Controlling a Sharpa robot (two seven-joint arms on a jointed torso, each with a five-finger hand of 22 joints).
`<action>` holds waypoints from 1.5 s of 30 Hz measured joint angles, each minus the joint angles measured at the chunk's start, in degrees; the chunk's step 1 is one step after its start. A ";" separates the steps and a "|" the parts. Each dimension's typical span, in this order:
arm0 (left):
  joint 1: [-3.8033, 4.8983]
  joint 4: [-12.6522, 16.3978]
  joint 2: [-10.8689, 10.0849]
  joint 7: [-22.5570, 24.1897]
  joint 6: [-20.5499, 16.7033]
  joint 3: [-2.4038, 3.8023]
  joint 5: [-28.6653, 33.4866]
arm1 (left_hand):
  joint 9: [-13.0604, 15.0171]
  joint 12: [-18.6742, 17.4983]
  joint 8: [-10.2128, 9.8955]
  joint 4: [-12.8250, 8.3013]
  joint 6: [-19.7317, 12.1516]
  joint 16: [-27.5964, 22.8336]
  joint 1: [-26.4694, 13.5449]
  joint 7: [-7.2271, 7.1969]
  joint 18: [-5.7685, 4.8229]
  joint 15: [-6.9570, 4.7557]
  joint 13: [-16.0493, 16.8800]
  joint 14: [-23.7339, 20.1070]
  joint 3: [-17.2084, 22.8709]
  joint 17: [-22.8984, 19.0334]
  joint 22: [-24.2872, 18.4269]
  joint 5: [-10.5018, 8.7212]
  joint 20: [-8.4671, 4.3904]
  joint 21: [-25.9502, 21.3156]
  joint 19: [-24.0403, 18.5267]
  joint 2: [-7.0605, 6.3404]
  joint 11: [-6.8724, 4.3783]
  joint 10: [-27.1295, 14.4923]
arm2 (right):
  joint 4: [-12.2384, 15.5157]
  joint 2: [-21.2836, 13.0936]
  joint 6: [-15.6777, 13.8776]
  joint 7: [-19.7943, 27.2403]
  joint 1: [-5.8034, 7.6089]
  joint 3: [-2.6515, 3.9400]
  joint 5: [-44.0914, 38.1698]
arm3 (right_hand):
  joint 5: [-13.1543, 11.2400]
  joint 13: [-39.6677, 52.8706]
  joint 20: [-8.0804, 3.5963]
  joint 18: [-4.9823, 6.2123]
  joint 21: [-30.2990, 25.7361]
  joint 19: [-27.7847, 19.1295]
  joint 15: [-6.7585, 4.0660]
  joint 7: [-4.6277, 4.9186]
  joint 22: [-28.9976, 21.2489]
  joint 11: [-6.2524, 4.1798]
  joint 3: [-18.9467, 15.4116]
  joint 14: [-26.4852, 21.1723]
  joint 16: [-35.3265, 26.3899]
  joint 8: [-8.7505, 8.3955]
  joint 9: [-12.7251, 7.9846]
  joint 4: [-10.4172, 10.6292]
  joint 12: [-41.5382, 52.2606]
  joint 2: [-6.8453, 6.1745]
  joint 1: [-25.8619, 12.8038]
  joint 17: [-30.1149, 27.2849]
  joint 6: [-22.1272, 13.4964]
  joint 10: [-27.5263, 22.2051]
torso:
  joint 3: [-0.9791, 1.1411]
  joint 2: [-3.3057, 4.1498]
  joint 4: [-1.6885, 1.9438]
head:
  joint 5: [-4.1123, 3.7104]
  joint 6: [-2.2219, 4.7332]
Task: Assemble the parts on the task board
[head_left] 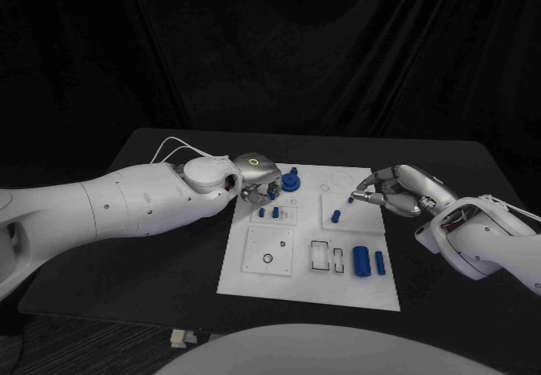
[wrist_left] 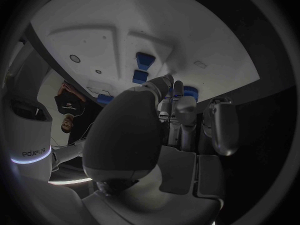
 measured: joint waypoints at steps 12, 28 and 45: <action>-0.38 -0.63 0.47 -0.07 0.61 -0.06 0.02 | -0.73 -1.34 -2.12 -0.30 -3.74 -0.44 -0.31 -0.47 0.00 0.01 -0.06 -0.41 0.63 -0.50 0.00 0.01 0.20 -0.33 -0.20 -0.28 0.00 0.00 | -0.03 0.01 0.01 -0.01 0.00 0.00 0.00 | 0.00 0.00 0.00 0.00 0.00 0.00 0.00 0.00 -0.01 0.00 0.00 0.00 0.00 0.00 0.00 0.00 0.00 0.05 0.05 0.00 0.00 0.00 | 0.00 -0.01 0.00 | -0.20 0.00; -0.61 -1.66 1.32 0.00 1.32 -0.07 -0.01 | -0.86 -1.99 -2.17 -0.30 -4.24 -1.97 -0.37 -0.87 -0.01 0.08 -0.06 -1.14 0.95 -2.35 0.00 0.01 0.15 -1.51 -0.66 -0.34 0.10 -0.57 | 0.04 -0.08 0.02 -0.02 -0.01 0.00 0.00 | 0.00 -0.01 0.00 0.00 0.00 0.00 0.00 0.00 -0.02 0.00 0.00 0.00 0.00 0.00 0.00 0.00 0.00 0.05 0.05 0.00 0.00 0.00 | -0.01 -0.02 -0.03 | -0.60 0.00; -0.67 -1.44 0.05 -0.69 0.79 -0.09 -0.01 | -3.14 -3.99 -4.16 0.44 -14.82 -2.93 -2.11 -4.60 0.00 0.73 0.03 -1.73 0.21 -3.61 0.00 -2.69 0.41 -2.62 -1.23 -1.74 1.58 -2.72 | 0.09 -0.25 0.01 -0.03 -0.01 0.00 0.00 | 0.00 -0.01 0.00 0.00 0.00 0.00 0.00 0.00 -0.02 0.00 0.00 0.00 0.00 0.00 0.00 0.00 0.00 -0.19 0.28 0.00 0.00 0.00 | -0.01 0.01 -0.03 | -0.38 0.00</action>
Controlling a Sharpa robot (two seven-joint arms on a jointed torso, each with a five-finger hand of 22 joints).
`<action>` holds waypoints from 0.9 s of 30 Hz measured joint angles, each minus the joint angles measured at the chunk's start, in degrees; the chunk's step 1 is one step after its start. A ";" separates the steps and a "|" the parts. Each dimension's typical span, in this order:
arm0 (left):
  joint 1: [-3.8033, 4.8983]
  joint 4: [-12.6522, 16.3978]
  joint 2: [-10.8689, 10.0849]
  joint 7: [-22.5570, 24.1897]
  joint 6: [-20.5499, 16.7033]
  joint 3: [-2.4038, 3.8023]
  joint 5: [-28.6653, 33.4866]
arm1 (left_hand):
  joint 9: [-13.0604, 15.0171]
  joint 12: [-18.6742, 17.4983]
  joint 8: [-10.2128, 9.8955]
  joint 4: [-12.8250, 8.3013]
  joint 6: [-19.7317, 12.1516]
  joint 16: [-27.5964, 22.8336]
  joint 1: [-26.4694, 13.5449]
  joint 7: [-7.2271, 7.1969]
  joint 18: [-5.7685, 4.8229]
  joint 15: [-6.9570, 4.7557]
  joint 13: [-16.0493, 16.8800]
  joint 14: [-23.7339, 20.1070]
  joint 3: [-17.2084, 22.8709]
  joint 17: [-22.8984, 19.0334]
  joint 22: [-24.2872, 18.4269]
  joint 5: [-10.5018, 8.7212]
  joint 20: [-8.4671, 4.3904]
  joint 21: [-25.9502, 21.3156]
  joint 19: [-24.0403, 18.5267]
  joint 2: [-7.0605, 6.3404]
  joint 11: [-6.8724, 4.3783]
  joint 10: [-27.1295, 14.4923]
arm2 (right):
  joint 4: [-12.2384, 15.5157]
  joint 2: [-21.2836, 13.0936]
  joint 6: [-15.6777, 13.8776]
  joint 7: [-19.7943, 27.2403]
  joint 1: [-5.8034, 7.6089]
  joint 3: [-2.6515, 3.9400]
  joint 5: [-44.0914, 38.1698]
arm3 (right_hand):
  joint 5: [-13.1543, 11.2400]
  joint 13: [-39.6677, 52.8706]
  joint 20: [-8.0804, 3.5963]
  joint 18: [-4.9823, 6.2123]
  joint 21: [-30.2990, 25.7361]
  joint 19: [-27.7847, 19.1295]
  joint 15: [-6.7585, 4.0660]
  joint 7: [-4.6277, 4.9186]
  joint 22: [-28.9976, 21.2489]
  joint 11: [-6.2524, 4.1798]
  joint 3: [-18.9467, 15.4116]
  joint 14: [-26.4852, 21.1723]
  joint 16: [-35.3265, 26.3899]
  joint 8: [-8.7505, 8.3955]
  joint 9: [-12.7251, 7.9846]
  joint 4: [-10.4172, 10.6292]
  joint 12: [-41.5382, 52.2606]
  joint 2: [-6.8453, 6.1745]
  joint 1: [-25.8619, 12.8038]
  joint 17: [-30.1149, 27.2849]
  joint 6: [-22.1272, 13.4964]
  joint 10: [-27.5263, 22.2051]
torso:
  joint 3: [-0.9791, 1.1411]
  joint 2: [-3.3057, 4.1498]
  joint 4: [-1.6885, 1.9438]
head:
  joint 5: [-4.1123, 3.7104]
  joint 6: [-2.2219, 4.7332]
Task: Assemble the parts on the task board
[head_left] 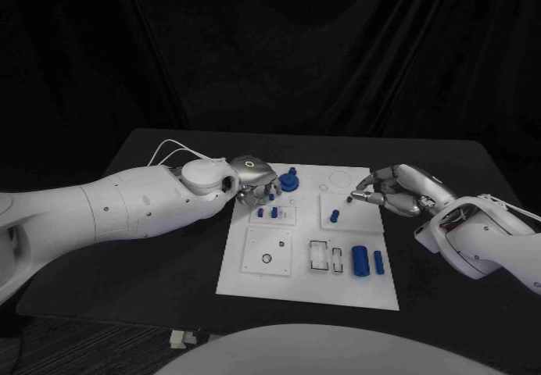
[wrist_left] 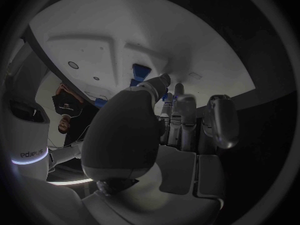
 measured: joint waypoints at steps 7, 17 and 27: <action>0.00 1.23 -2.15 0.01 -3.51 0.02 0.00 | -1.42 -1.83 0.00 1.55 -3.50 0.00 -0.03 -1.31 0.00 0.53 -0.26 0.54 -2.18 0.50 0.00 -0.76 0.30 0.00 0.31 -0.03 0.61 -3.70 | 0.25 -0.49 -0.06 0.00 0.00 0.00 0.00 | 0.00 0.00 0.00 0.00 -0.20 0.00 0.00 0.00 0.00 0.00 0.00 0.00 0.00 0.00 0.00 0.00 0.00 0.00 0.00 0.00 0.00 0.00 | 0.00 -0.01 0.03 | -0.07 0.00; 1.28 6.22 -9.19 0.89 -12.70 -0.01 0.20 | -2.96 -3.57 0.00 4.98 -4.07 -6.54 0.89 -2.09 1.33 0.80 -0.53 -5.09 -6.74 -7.60 0.00 -1.88 0.95 -7.09 -3.05 -0.03 0.33 -13.96 | 1.48 -1.86 -0.68 0.01 1.26 -0.04 0.00 | 0.63 0.15 0.01 0.00 -0.54 -0.41 0.00 -0.20 0.04 0.00 -0.16 0.00 -0.23 0.00 0.00 -0.16 -3.79 -0.49 2.49 0.00 0.20 0.00 | -0.01 -0.04 0.05 | -0.63 0.00; 3.22 10.06 -15.83 9.67 -19.23 0.02 20.78 | -4.61 2.52 0.00 8.34 -3.30 -29.92 2.41 4.32 3.08 8.25 -1.94 -43.47 -17.24 -20.98 -2.24 5.99 4.80 -55.41 -43.60 0.29 0.13 -33.11 | 1.45 -1.80 -2.33 -0.23 4.26 0.03 -1.05 | 15.37 -33.64 0.56 0.01 -1.80 -0.95 1.03 0.83 0.04 1.65 2.72 0.11 -0.74 -0.81 -0.72 -3.05 -48.18 -1.85 19.57 0.00 0.21 -33.87 | -0.07 -0.15 0.06 | -1.41 0.00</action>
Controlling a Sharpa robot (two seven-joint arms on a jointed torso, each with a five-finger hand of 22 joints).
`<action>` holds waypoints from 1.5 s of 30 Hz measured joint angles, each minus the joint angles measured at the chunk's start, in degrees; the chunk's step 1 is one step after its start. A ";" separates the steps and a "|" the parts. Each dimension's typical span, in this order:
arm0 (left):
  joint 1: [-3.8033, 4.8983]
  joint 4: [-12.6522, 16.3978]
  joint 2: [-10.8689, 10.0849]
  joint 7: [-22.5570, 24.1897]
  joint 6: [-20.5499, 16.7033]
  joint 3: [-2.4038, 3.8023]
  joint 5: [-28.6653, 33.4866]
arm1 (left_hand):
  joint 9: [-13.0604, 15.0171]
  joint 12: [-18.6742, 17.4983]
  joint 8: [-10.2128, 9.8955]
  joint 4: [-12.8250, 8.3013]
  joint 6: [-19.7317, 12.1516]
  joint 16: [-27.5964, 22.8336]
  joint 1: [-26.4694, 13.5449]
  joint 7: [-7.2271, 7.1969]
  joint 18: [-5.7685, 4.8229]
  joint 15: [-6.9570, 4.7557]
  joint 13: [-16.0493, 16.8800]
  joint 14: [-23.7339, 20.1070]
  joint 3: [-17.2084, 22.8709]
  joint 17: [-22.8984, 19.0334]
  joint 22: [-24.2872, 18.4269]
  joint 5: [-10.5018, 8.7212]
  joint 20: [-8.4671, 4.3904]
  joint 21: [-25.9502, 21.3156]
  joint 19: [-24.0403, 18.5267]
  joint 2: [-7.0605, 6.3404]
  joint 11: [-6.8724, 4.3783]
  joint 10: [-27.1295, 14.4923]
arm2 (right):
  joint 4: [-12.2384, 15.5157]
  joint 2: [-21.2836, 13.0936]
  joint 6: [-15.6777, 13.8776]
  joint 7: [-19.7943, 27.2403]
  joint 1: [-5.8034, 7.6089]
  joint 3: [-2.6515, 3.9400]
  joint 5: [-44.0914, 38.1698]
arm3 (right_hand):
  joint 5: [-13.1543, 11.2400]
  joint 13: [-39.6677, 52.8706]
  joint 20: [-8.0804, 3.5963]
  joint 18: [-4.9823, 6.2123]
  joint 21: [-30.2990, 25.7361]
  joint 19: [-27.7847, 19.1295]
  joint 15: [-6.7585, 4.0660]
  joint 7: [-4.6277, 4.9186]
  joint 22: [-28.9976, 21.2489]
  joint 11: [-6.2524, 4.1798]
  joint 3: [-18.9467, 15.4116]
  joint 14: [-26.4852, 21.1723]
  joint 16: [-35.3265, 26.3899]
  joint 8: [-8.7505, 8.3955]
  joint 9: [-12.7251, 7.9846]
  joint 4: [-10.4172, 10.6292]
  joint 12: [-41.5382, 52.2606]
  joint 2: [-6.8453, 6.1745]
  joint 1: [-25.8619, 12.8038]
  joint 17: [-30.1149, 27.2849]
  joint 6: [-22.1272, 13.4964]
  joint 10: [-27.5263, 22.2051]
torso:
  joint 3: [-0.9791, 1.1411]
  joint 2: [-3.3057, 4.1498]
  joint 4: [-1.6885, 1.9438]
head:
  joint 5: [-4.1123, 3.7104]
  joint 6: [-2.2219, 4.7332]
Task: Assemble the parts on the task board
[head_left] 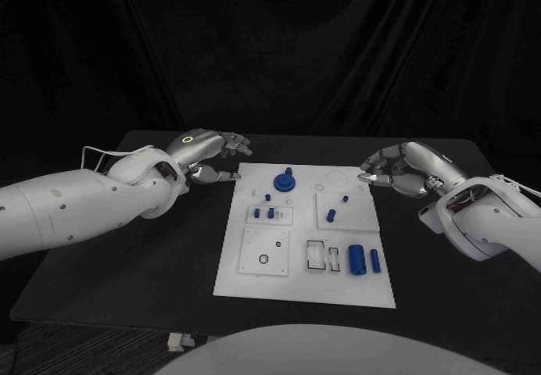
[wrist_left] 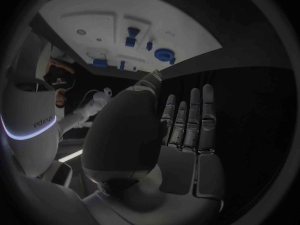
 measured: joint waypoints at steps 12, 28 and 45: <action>-1.77 0.52 -0.63 20.29 13.10 -0.03 50.14 | -4.86 -4.52 -1.74 -0.09 -25.37 -34.15 -13.03 -4.45 2.30 -2.74 -6.26 -31.87 -14.16 -24.77 -40.54 4.28 0.49 -12.06 -36.14 11.05 -6.45 -27.26 | -4.85 4.67 1.74 -5.95 0.58 -0.02 -16.05 | -22.40 -24.06 1.85 0.47 0.44 0.00 1.90 -1.67 -0.01 2.31 16.92 -0.02 -0.14 -5.26 -3.00 3.06 -22.44 -7.16 12.08 0.05 1.04 2.08 | 0.03 0.03 0.04 | -0.95 0.00; -5.01 3.27 -0.97 24.48 27.13 -0.09 71.86 | -5.27 -5.14 -1.78 -0.23 -30.39 -34.56 -20.36 -6.07 3.20 -3.47 -6.74 -32.16 -17.45 -25.12 -66.89 -0.31 0.19 -13.38 -38.56 16.57 -7.22 -28.87 | -9.86 9.92 9.35 -11.37 -1.71 -0.04 -32.06 | -16.67 -29.27 0.58 0.46 0.44 0.46 0.33 -1.65 -0.02 1.52 29.18 0.03 -0.14 -9.36 -3.80 2.64 -24.56 -16.18 -1.02 0.04 3.69 3.49 | 0.02 0.17 0.04 | -1.42 0.00; -5.85 3.83 -1.95 24.97 29.16 -0.09 74.47 | -5.45 -4.51 -2.00 -0.39 -32.89 -34.56 -15.97 -5.90 3.19 -2.34 -6.73 -32.13 -19.34 -25.10 -67.34 4.69 0.43 -13.38 -38.39 19.58 -6.47 -29.59 | -12.49 12.24 13.09 -12.00 -2.67 -0.02 -33.71 | -8.46 -29.98 0.58 0.46 -0.55 0.46 0.33 -1.44 -0.03 1.74 34.91 0.03 -0.60 -10.78 -3.66 1.46 -24.56 -17.70 -1.86 0.03 3.48 3.27 | 0.02 0.14 -0.02 | -1.13 0.00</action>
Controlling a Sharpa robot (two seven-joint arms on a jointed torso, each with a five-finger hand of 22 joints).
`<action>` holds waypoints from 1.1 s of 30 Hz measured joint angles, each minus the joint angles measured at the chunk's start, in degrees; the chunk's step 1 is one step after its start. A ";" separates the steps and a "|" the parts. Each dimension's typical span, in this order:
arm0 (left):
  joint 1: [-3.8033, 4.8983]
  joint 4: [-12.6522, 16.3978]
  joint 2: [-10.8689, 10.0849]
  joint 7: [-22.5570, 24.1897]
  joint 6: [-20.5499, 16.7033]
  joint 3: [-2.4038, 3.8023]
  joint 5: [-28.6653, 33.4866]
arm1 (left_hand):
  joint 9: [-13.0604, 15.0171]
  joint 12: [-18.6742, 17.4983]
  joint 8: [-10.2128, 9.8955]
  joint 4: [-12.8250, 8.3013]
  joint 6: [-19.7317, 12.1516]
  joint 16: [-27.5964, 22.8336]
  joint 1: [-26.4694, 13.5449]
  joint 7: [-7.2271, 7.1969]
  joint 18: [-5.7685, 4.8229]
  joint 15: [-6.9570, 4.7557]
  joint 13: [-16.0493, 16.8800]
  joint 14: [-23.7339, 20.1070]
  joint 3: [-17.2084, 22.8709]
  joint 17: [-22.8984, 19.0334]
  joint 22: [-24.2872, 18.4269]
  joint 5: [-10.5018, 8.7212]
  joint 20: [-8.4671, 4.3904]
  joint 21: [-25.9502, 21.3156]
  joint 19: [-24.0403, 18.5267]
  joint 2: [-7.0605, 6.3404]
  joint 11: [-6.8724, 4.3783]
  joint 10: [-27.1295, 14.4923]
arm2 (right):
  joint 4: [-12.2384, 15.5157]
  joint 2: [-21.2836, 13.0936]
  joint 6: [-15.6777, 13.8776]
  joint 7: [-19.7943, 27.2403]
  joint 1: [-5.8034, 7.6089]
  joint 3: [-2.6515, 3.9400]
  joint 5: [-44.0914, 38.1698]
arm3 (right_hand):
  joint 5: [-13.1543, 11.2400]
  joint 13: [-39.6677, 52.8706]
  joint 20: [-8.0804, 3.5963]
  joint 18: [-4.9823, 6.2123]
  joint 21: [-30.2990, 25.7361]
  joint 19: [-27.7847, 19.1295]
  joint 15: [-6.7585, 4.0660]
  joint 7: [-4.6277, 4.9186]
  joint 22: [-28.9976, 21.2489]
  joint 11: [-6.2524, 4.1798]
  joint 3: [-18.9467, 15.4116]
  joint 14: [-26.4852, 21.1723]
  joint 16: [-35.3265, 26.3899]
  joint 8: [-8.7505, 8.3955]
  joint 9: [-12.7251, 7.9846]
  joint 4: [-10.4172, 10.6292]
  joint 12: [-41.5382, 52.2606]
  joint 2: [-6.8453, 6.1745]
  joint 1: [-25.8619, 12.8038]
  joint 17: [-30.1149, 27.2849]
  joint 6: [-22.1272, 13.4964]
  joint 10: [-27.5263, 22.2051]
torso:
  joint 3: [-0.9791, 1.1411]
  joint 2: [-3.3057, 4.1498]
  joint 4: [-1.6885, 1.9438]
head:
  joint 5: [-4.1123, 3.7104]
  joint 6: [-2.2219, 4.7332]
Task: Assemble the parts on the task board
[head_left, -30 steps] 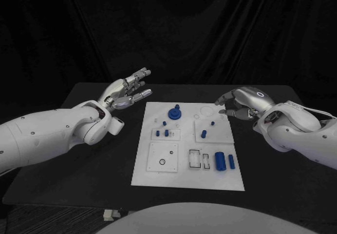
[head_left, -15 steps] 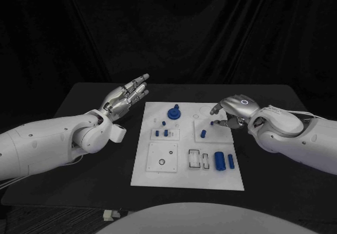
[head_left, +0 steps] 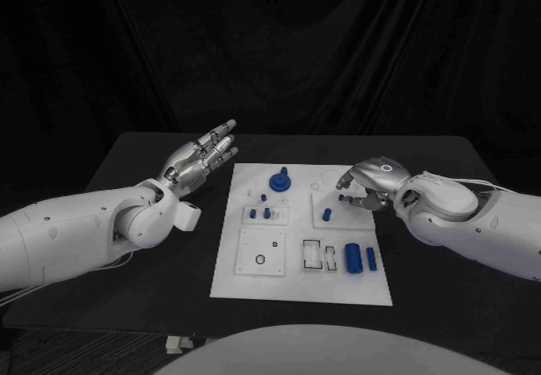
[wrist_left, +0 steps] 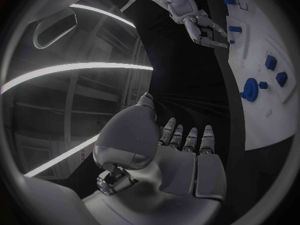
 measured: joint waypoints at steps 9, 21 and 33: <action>-0.14 0.11 -0.10 0.07 0.76 0.00 0.27 | 0.00 0.66 0.00 -0.07 0.47 0.00 3.39 1.07 -0.01 1.68 0.00 0.08 -0.87 0.02 0.82 3.14 2.39 0.00 0.10 1.26 2.41 0.01 | -1.76 1.40 0.88 -0.02 -0.39 0.00 -0.04 | 0.86 -0.20 -0.21 -0.01 -0.97 -0.21 0.00 0.00 0.00 0.00 1.73 0.00 -0.24 0.00 0.18 -0.62 0.00 -0.27 0.28 0.00 0.00 0.00 | 0.01 0.00 0.00 | 0.32 0.00; -0.25 0.03 -0.09 0.12 1.56 0.00 0.39 | 0.01 1.38 0.00 -0.08 0.78 0.00 5.52 1.79 -0.01 2.60 0.07 0.18 -1.50 0.03 1.37 4.20 4.32 0.00 0.43 1.44 3.71 0.13 | -4.25 3.05 1.31 0.22 -1.16 0.00 0.25 | 1.26 -0.26 0.00 -0.01 -1.33 -0.42 0.00 0.21 -0.01 -0.03 4.04 0.00 -0.44 0.00 0.84 -1.18 0.68 -0.27 0.28 -0.01 1.03 0.45 | 0.01 0.00 0.00 | 0.28 0.00; -0.42 -0.14 0.09 0.14 2.27 0.00 0.43 | 0.05 2.00 0.00 -0.24 1.57 0.00 8.45 2.99 -0.01 4.13 0.13 0.48 -1.66 0.03 3.27 6.11 5.95 0.00 1.06 1.76 4.68 0.22 | -5.39 3.84 1.31 1.05 -1.24 0.00 0.50 | 1.76 -0.25 0.00 -0.01 -1.33 -0.42 0.00 0.45 0.04 -0.43 6.23 0.00 -0.44 1.54 2.29 -2.59 1.85 -0.27 0.28 -0.01 3.57 2.32 | 0.03 0.02 0.03 | -0.01 0.00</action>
